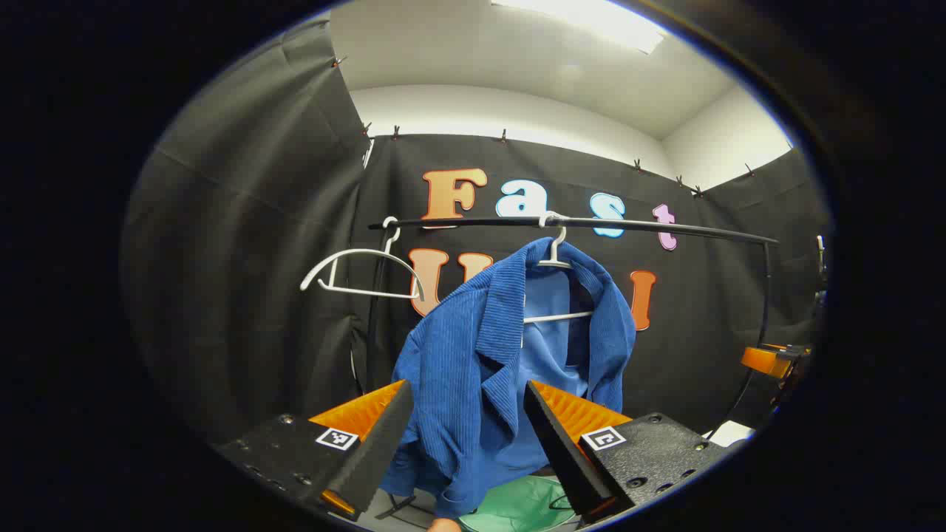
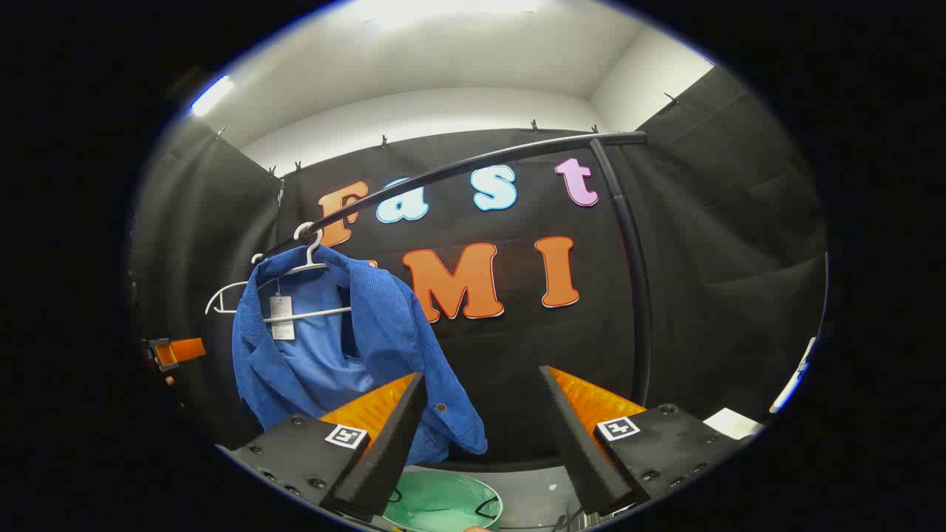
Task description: Grasp the clothes on the hanger with both hands and then place them into the laundry hamper below.
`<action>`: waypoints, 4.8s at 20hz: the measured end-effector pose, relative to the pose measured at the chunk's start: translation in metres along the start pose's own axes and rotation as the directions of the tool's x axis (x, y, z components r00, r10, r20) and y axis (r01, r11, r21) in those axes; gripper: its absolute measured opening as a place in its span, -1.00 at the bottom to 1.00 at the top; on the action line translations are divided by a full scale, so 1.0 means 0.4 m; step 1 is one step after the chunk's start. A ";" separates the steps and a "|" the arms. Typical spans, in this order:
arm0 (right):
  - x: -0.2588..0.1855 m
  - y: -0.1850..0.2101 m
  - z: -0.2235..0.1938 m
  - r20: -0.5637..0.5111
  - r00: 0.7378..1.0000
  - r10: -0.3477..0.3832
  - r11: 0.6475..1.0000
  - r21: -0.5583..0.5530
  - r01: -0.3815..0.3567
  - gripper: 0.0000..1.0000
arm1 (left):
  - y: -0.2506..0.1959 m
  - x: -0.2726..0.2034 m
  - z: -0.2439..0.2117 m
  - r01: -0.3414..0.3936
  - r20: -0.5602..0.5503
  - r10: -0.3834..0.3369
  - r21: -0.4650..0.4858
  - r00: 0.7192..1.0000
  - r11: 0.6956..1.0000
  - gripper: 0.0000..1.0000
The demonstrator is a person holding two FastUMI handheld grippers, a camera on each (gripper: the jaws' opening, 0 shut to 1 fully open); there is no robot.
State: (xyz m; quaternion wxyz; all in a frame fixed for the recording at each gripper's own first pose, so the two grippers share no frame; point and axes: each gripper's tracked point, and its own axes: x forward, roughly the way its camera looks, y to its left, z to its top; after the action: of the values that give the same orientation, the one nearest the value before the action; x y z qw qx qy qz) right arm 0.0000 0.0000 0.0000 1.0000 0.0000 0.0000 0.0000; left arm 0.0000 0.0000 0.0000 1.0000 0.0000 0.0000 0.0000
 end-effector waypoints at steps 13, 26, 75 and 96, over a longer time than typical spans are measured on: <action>0.005 0.005 0.000 0.008 1.000 0.011 1.000 0.000 -0.011 0.77 | -0.021 0.002 -0.014 0.027 -0.024 -0.027 0.004 0.999 1.000 0.89; 0.102 0.079 -0.006 0.003 0.999 0.051 0.999 -0.015 -0.051 0.77 | -0.040 0.069 -0.072 0.042 -0.081 -0.042 -0.003 0.996 0.999 0.89; 0.625 0.443 -0.081 0.014 0.878 0.479 0.801 0.403 -0.443 -0.84 | -0.062 0.277 -0.078 0.208 -0.027 -0.213 -0.110 0.977 0.972 -1.00; 0.695 0.321 0.065 0.151 0.826 0.542 0.459 0.770 -0.443 -0.84 | 0.239 0.139 0.195 0.017 0.163 -0.009 -0.046 0.987 0.999 -1.00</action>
State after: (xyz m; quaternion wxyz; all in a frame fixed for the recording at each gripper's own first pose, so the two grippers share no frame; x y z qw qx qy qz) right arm 0.2781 0.1285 0.0259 0.8522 0.4323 0.0577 0.2890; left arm 0.0557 0.0957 0.0782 0.9963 -0.0234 -0.0819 -0.0066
